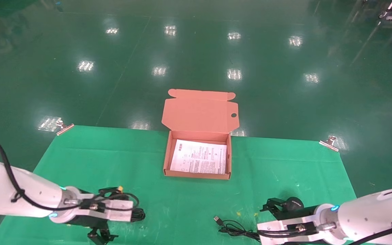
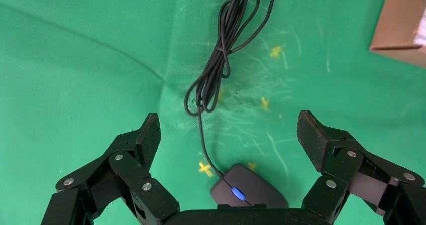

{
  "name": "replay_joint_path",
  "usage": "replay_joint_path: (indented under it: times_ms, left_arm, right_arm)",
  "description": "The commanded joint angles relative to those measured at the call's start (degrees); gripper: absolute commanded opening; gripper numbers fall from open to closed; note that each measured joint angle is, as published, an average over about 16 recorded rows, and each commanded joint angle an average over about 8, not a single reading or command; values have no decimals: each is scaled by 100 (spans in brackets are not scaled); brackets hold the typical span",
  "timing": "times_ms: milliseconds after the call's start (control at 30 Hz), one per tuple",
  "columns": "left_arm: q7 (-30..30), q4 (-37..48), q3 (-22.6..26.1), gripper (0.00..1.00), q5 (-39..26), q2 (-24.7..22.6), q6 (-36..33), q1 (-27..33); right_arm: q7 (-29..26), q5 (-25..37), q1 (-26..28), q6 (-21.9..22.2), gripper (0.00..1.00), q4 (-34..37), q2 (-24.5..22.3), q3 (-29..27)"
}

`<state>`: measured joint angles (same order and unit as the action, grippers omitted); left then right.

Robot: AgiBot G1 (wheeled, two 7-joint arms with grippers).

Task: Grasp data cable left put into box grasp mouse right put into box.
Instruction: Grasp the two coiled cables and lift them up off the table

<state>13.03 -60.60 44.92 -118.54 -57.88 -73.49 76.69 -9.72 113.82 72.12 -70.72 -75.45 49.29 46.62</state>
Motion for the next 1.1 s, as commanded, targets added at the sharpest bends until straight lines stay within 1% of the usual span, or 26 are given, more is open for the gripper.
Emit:
replay_joint_path:
  times_ms: [33,167,267,567,600,667,833,867,933,1100]
  left_arm:
    - [94,386,-30,100,4,-91,51,42]
    - [-49,1284,-114,100,163,-311,153,227]
    - [-245,1885,-156,100,243,-477,262,373]
    - [-921,3259,-209,100,369,-888,526,730]
    - [-995,3374,-219,100,391,-919,544,756]
    - [-1129,3568,-240,99,435,-968,579,797]
    - [-1358,3927,-310,36,543,-1045,672,859]
    - [-1378,3965,-320,24,557,-1052,684,867]
    - [-1400,4018,-335,0,577,-1064,702,879]
    - [-1390,4000,-337,0,584,-1060,702,879]
  right_arm:
    - [-93,36,-123,159,100,30,30,-12]
    - [-225,-29,-233,296,100,285,151,-38]
    - [-219,-80,-264,369,100,528,259,-43]
    - [146,-113,-298,716,100,1242,579,-26]
    - [195,-127,-302,756,96,1317,609,-30]
    - [286,-170,-308,825,73,1450,656,-44]
    - [453,-289,-325,939,11,1714,723,-83]
    - [469,-302,-327,952,2,1744,725,-89]
    - [488,-317,-330,972,0,1786,729,-95]
    - [482,-329,-328,971,0,1778,725,-101]
